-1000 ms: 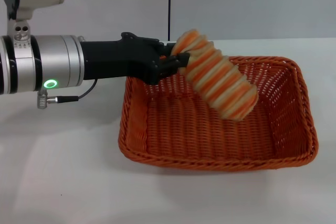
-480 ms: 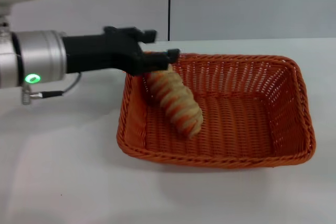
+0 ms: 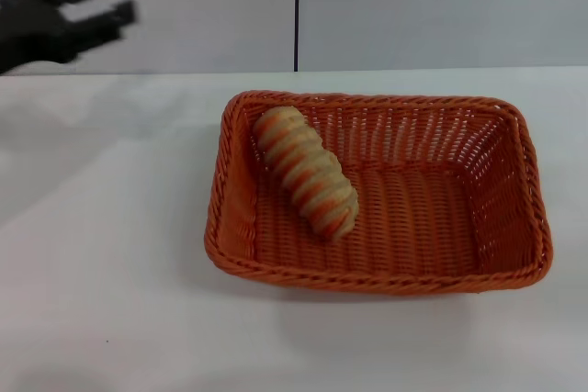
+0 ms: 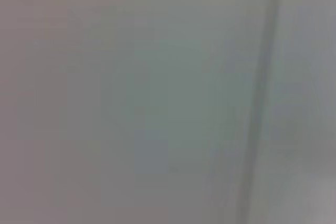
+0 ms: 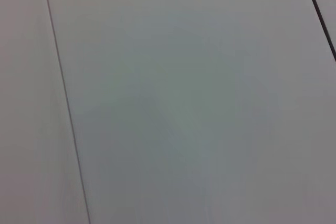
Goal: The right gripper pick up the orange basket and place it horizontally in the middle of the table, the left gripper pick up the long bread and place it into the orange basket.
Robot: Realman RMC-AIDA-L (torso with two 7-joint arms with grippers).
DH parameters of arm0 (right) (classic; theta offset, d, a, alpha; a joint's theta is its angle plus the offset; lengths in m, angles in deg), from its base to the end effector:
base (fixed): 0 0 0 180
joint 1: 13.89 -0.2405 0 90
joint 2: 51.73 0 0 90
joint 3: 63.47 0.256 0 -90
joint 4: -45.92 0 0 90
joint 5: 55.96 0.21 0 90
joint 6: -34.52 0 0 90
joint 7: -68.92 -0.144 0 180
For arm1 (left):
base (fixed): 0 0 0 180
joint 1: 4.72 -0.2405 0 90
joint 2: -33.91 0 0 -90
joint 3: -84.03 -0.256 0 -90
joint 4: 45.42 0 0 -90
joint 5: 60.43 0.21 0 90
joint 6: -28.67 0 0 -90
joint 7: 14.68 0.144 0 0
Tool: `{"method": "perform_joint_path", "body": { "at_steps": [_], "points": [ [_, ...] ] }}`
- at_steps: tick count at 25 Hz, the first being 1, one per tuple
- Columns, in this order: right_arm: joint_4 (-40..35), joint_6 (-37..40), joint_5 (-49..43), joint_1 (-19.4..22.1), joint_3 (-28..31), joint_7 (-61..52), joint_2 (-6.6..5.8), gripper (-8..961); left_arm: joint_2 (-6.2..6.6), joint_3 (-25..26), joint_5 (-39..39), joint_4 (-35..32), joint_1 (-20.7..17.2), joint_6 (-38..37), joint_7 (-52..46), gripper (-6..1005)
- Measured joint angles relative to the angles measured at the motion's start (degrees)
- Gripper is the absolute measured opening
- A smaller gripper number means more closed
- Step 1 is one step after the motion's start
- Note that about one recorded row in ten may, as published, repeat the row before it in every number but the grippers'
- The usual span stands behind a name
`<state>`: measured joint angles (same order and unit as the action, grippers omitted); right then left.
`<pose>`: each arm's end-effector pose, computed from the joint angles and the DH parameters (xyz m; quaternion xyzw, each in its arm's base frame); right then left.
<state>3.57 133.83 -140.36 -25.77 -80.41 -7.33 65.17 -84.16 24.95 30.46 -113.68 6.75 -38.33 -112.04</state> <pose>0.3390 0.2501 0.1458 -0.7430 0.2236 0.4622 0.4294 -0.2587 0.3378 0.0842 -0.8584 -0.2601 -0.2777 0.3441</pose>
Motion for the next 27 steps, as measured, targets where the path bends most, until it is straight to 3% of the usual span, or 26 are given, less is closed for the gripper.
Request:
{"method": "perform_joint_path", "body": {
  "at_steps": [1,4,8,11,12,13,19,27],
  "points": [
    [-0.04,-0.09,0.02,-0.19,0.34,0.39,0.02,629,-0.01,3.94,-3.34,4.18,-0.07,-0.38,5.82,783],
    [-0.09,-0.33,0.03,-0.34,0.50,0.59,0.03,628,-0.01,8.24,-7.29,9.19,-0.10,-1.81,12.28,783],
    [-0.45,0.04,0.11,-0.72,1.36,2.05,0.08,628,0.01,18.26,-14.60,20.14,-0.07,-9.93,27.69,783],
    [-0.39,-0.03,0.69,-1.07,2.54,4.03,0.60,628,0.02,25.79,-17.58,28.38,-0.08,-16.17,37.59,783],
    [-0.19,-0.17,0.99,-1.23,3.10,4.99,0.87,629,0.02,25.79,-17.58,28.38,-0.08,-16.17,37.59,783],
    [0.10,-0.26,1.18,-1.41,3.66,6.39,1.27,629,0.02,30.29,-18.00,33.47,-0.11,-18.72,43.61,783],
    [6.14,-0.10,5.47,-2.26,5.03,13.92,1.94,629,-0.06,37.64,-18.07,43.47,-0.44,-22.67,54.34,783],
    [10.00,0.23,8.86,-2.35,4.75,17.60,1.98,628,-0.04,40.40,-18.07,47.72,-0.91,-24.10,57.17,783]
  ]
}}
